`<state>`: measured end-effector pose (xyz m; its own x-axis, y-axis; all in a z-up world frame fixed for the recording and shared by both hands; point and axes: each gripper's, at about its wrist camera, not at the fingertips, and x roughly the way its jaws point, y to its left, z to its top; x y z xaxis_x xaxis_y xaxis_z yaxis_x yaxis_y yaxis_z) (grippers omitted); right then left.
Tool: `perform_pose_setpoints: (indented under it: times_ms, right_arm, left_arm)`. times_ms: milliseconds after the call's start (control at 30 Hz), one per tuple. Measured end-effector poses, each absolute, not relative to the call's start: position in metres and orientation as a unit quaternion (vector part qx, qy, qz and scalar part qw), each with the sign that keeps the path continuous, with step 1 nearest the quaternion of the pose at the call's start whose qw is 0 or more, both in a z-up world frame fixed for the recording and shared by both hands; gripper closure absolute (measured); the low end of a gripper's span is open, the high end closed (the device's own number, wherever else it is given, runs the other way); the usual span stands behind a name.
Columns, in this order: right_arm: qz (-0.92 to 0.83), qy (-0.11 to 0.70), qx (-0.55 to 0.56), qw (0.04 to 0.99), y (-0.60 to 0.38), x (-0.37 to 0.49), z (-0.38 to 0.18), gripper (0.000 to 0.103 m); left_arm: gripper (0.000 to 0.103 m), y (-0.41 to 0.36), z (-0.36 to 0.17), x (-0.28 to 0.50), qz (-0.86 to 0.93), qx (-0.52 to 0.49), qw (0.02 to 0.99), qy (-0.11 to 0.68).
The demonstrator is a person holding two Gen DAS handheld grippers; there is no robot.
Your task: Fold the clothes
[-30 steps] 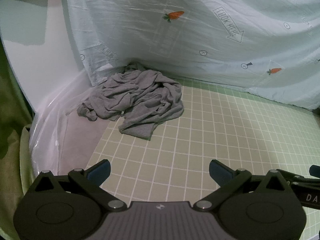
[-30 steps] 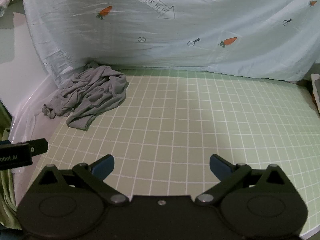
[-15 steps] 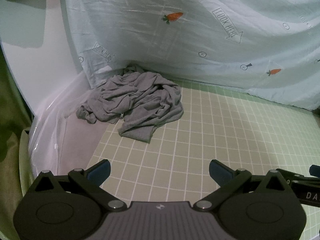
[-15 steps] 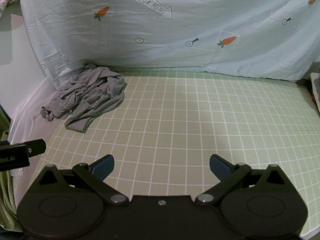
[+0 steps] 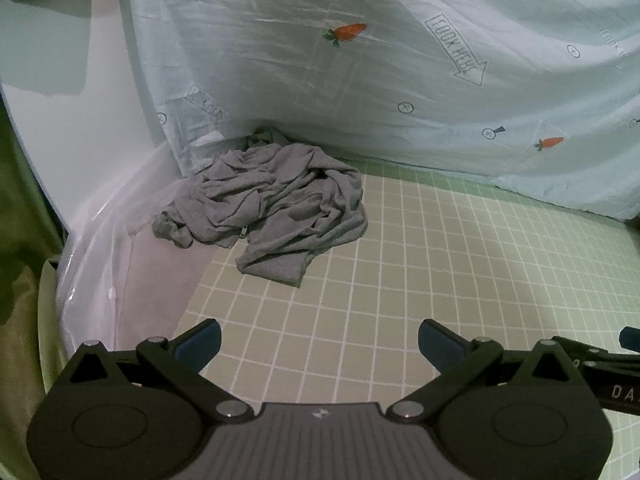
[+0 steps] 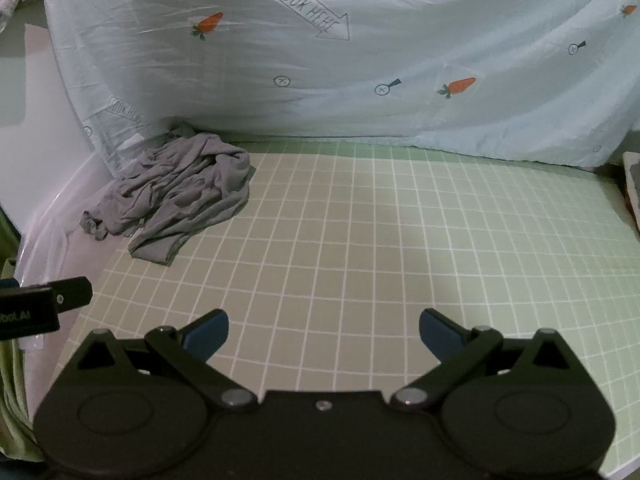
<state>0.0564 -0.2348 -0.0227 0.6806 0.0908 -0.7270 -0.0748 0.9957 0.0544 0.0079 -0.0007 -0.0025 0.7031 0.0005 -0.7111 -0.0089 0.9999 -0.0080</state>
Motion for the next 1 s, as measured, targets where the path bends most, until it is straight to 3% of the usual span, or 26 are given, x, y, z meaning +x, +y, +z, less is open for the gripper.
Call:
perform_pose_setpoints:
  times_ms: [733, 1000]
  right_arm:
    - [0.047, 0.399, 0.011, 0.916, -0.235, 0.078, -0.028, 0.000]
    - [0.054, 0.396, -0.010, 0.917, -0.225, 0.125, -0.027, 0.000]
  left_arm:
    - [0.000, 0.001, -0.002, 0.032, -0.013, -0.024, 0.921, 0.389]
    - [0.000, 0.017, -0.006, 0.066, 0.022, -0.043, 0.914, 0.403]
